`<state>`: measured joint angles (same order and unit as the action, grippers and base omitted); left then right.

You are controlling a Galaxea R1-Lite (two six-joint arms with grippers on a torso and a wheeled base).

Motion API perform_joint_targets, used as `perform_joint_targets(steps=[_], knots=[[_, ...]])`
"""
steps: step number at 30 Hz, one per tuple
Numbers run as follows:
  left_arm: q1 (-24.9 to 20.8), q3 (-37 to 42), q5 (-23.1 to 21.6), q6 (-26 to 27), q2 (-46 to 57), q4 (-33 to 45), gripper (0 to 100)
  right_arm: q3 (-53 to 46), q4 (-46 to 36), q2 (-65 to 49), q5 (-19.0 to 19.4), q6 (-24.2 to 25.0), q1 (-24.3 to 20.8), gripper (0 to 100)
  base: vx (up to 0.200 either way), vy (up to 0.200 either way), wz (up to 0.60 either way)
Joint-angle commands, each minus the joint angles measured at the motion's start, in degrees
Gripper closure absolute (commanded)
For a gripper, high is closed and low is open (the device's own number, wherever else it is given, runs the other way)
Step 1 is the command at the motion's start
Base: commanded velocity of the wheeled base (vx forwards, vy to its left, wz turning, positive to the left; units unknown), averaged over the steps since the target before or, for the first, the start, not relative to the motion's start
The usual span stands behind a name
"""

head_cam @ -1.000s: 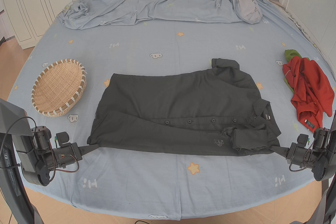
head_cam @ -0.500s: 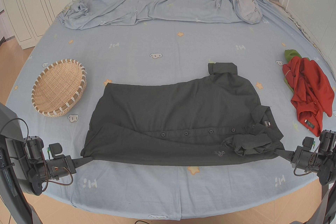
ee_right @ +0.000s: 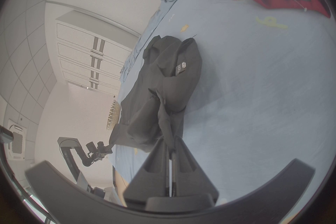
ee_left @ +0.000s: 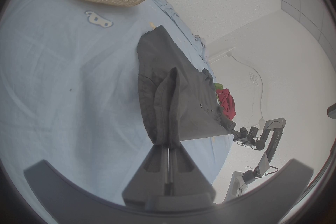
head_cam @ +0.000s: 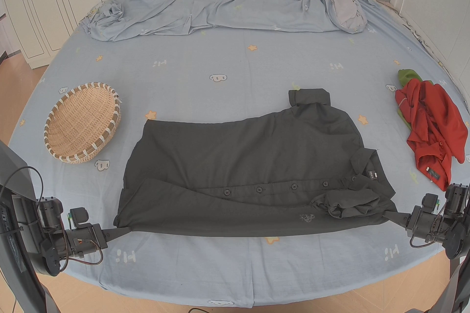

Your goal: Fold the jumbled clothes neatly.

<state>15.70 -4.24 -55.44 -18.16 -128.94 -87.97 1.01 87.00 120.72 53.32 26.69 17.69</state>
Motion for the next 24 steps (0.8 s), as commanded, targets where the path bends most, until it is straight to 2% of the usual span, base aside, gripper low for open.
perform_joint_targets(steps=[1, 19, 20, 24], knots=[[0.0, 0.5, -0.1, 0.0, -0.3, 0.0, 100, -1.0, 0.0, 0.7, 0.0, 0.0, -0.1, 100, 0.0, 0.0, 0.0], [0.2, 2.2, -0.4, 0.1, -0.3, -0.1, 100, -1.0, 0.2, 2.6, -0.1, 0.0, -0.1, 100, 0.0, 0.0, 0.0], [0.2, 2.3, -0.4, 0.1, -0.3, -0.2, 0, -1.0, 0.1, 2.7, -0.1, 0.0, 0.0, 0, 0.0, 0.0, 0.0], [0.9, 2.4, -0.4, -0.4, -0.6, -2.0, 0, -1.0, 0.4, 2.4, -0.1, 0.2, 0.2, 0, 0.0, 0.0, 0.0]])
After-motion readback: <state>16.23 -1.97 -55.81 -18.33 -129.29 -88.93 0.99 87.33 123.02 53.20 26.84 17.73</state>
